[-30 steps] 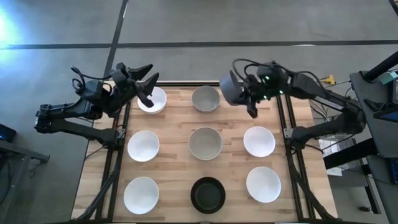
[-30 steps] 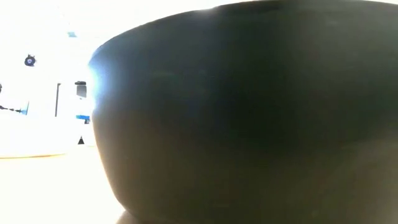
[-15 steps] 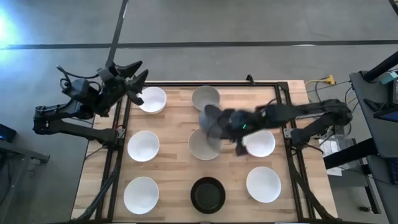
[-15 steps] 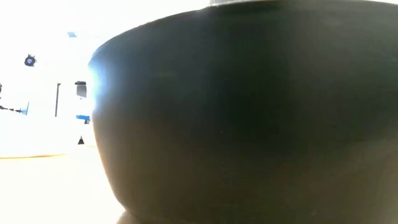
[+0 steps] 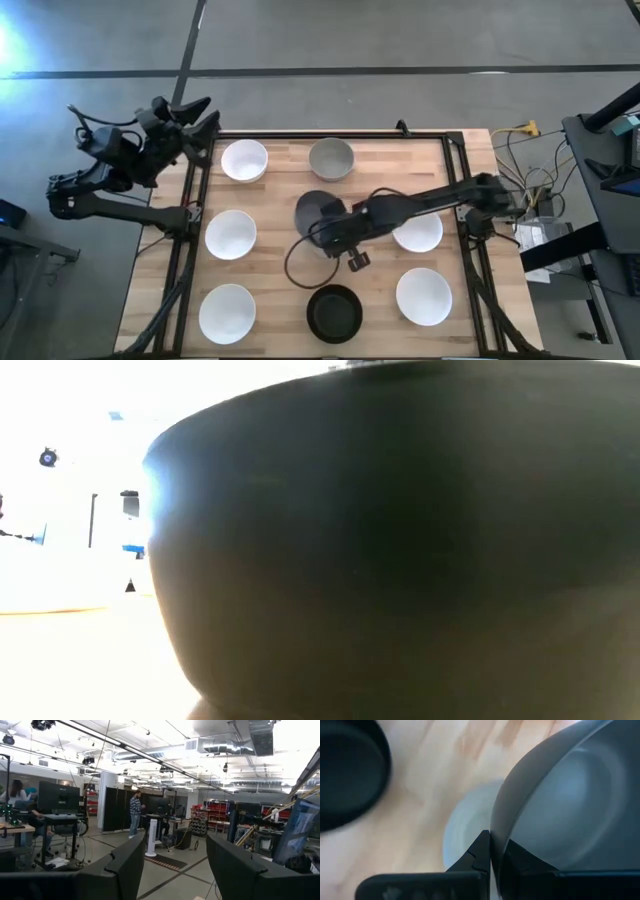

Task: Nest bowls inside each other
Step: Stack the dark gray bowl on top of the light gray bowl

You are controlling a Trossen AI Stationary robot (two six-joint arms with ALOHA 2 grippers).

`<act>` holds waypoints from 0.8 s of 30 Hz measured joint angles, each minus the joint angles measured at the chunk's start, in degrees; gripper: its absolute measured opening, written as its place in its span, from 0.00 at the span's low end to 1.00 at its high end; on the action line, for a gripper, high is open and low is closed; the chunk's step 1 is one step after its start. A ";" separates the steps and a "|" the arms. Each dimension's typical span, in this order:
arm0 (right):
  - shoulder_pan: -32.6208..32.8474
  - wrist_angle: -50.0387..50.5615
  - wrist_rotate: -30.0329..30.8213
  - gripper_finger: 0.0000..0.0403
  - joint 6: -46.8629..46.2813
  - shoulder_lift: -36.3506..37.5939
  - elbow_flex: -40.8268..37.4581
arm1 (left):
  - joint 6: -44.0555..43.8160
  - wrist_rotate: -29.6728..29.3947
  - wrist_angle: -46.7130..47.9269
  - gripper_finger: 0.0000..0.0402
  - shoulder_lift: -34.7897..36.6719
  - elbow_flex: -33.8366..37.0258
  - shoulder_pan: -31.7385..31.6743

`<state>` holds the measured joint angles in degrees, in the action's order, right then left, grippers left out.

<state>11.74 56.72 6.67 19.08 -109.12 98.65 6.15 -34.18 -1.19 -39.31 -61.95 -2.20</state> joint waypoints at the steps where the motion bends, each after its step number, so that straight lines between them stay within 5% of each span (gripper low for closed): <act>1: -0.01 2.48 0.56 0.02 -0.32 -1.48 1.40 | 0.02 0.00 0.59 0.49 0.27 0.00 0.00; 11: 0.14 11.16 0.94 0.02 -6.44 -9.79 7.04 | -5.87 -0.09 6.43 0.49 2.35 0.09 -0.07; 24: 2.08 10.27 0.44 0.02 -9.94 -9.69 7.30 | -5.85 -0.03 8.26 0.49 3.34 0.50 -0.04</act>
<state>13.82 67.00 7.11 9.14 -118.81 105.95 0.30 -34.22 7.07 -35.98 -61.45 -2.24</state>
